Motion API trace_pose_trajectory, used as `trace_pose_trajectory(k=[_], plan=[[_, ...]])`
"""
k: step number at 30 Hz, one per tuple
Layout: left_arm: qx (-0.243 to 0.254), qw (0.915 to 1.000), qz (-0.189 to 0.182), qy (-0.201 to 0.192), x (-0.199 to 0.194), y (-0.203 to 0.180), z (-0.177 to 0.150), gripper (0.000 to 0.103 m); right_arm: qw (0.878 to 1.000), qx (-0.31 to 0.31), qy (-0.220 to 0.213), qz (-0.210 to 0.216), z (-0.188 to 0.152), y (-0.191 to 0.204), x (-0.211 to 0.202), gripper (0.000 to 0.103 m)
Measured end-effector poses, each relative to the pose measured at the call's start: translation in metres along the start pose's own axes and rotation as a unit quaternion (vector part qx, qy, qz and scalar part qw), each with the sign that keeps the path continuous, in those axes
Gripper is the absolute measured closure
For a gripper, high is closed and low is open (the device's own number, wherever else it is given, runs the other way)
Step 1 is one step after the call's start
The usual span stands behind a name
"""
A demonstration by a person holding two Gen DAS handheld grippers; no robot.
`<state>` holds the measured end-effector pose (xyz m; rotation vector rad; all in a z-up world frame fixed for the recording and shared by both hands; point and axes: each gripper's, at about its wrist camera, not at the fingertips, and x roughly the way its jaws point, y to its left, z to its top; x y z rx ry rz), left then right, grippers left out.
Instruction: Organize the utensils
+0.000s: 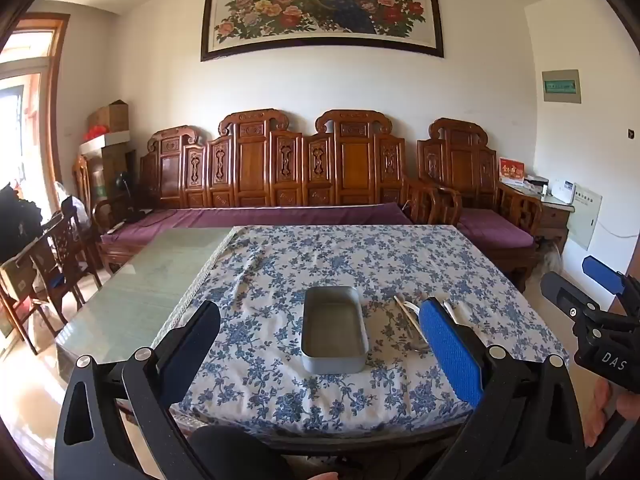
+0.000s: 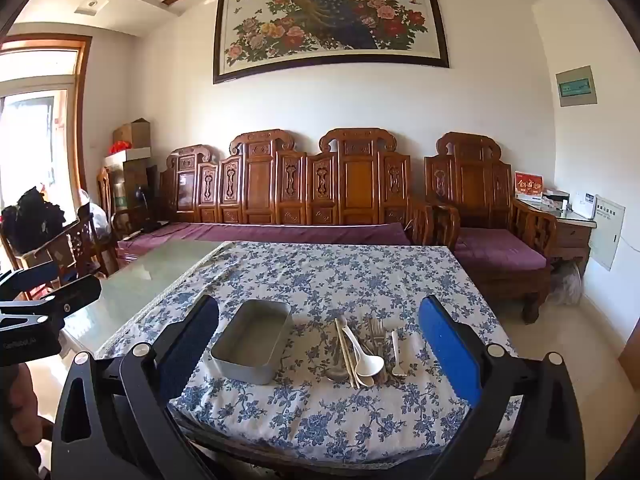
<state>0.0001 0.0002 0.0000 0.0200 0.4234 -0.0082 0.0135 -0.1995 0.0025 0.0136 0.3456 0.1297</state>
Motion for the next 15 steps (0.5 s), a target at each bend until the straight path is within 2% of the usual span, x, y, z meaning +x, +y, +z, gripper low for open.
trace_pose_trajectory(k=[15], plan=[[0.001, 1.0, 0.001, -0.001, -0.0012, -0.0014, 0.0028, 0.006, 1.0, 0.003, -0.002, 0.001, 0.0005, -0.0005, -0.0007, 0.002]])
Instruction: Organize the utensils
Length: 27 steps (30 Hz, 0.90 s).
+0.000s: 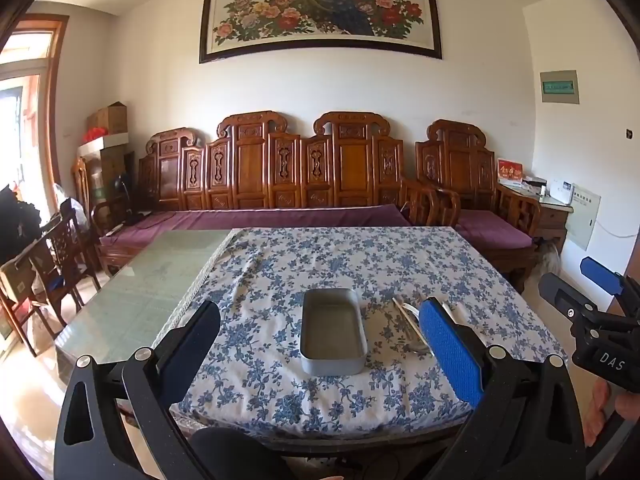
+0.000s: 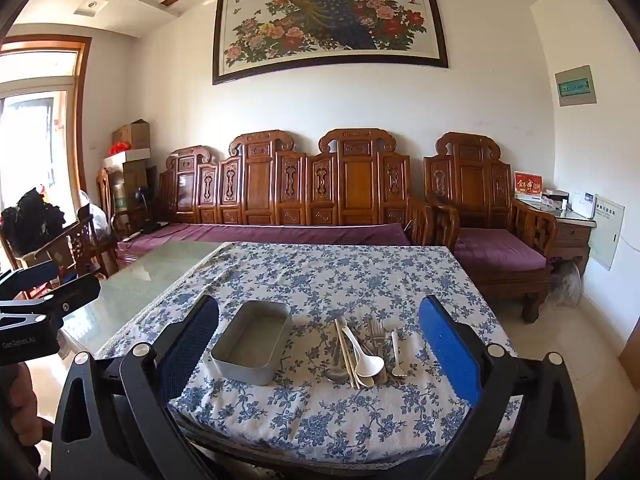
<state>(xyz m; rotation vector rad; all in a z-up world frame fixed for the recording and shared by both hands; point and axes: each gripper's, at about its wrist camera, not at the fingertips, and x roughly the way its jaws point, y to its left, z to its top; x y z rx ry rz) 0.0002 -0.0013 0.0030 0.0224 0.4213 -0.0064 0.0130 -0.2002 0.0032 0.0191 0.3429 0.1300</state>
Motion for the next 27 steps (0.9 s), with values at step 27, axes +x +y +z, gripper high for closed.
trace_pose_trajectory(k=[27], plan=[[0.001, 1.0, -0.002, -0.007, -0.008, -0.001, 0.01, 0.006, 1.0, -0.001, -0.007, 0.0, 0.007, 0.004, -0.012, 0.002]])
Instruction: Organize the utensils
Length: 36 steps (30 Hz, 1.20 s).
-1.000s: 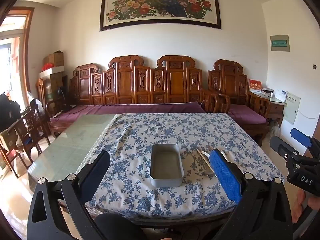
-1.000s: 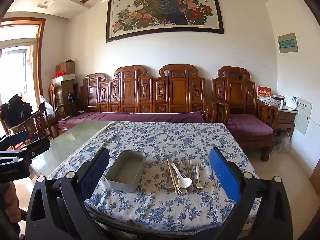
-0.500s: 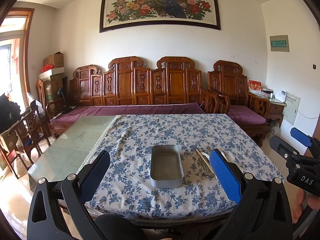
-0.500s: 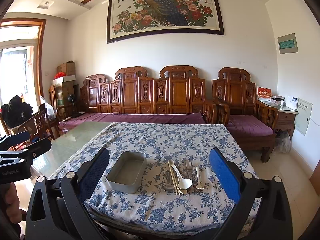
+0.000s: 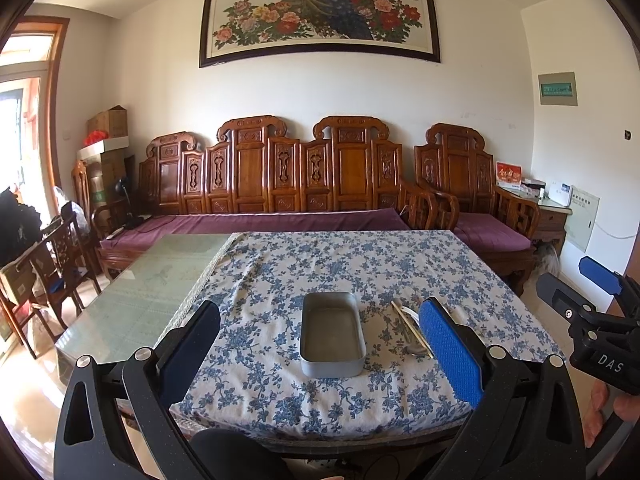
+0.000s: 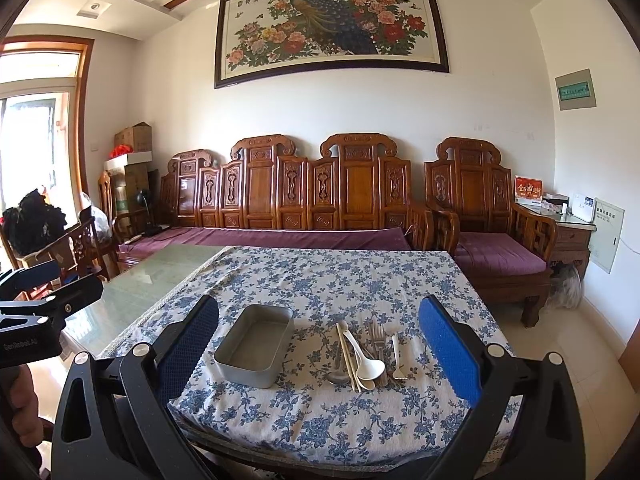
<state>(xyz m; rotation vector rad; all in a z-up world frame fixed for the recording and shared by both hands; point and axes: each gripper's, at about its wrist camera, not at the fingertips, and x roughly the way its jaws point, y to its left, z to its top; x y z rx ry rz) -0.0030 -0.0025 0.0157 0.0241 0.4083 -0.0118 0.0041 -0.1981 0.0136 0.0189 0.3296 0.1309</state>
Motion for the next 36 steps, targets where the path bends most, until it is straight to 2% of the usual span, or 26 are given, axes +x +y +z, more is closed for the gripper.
trace_pose_trajectory(k=[36], plan=[[0.001, 1.0, -0.004, -0.006, -0.0058, -0.0029, 0.0043, 0.006, 1.0, 0.0, -0.002, 0.0, -0.0032, -0.0001, 0.0014, 0.002]])
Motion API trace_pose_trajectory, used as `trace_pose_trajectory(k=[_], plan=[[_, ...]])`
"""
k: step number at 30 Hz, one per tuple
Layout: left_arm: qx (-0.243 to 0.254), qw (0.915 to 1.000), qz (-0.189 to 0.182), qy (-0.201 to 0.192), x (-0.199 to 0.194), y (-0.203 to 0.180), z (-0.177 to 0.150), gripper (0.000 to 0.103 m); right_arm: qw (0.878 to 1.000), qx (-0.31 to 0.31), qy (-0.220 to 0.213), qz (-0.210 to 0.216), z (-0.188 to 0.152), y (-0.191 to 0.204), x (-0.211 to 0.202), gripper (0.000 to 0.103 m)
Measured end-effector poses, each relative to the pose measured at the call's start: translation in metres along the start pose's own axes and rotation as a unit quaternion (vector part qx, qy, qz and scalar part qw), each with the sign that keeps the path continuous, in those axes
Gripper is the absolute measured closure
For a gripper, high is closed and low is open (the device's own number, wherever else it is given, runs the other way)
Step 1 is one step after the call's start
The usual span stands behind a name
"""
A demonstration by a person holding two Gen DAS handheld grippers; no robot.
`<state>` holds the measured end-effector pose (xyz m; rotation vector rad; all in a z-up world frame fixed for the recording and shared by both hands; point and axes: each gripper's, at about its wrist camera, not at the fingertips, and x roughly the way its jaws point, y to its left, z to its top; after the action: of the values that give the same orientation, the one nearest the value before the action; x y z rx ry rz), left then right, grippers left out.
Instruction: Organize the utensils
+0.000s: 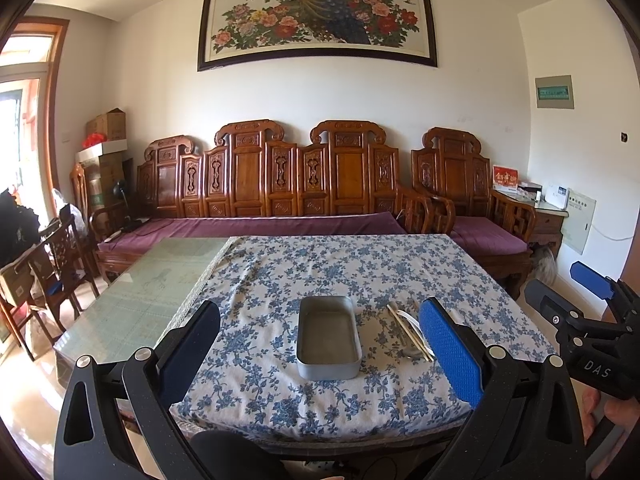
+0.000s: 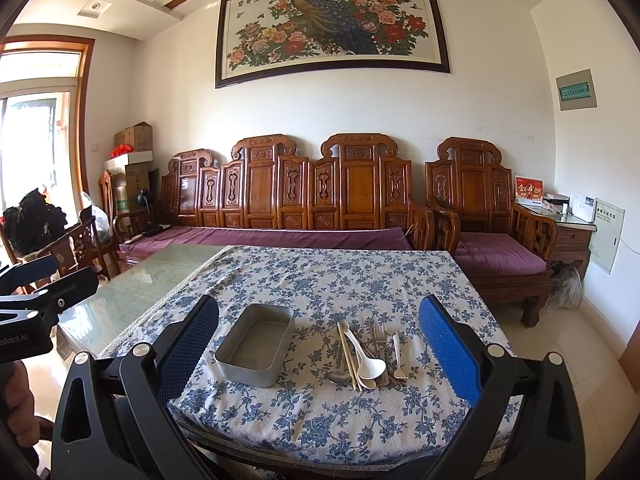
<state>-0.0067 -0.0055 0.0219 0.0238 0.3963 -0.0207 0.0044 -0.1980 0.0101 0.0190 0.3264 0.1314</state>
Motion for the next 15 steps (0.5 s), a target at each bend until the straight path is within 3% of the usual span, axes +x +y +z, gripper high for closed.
trace_pose_trajectory(k=[15], plan=[[0.001, 1.0, -0.002, 0.004, 0.0028, -0.0012, -0.0004, 0.006, 1.0, -0.001, 0.003, 0.001, -0.0018, 0.0012, 0.002, 0.002]])
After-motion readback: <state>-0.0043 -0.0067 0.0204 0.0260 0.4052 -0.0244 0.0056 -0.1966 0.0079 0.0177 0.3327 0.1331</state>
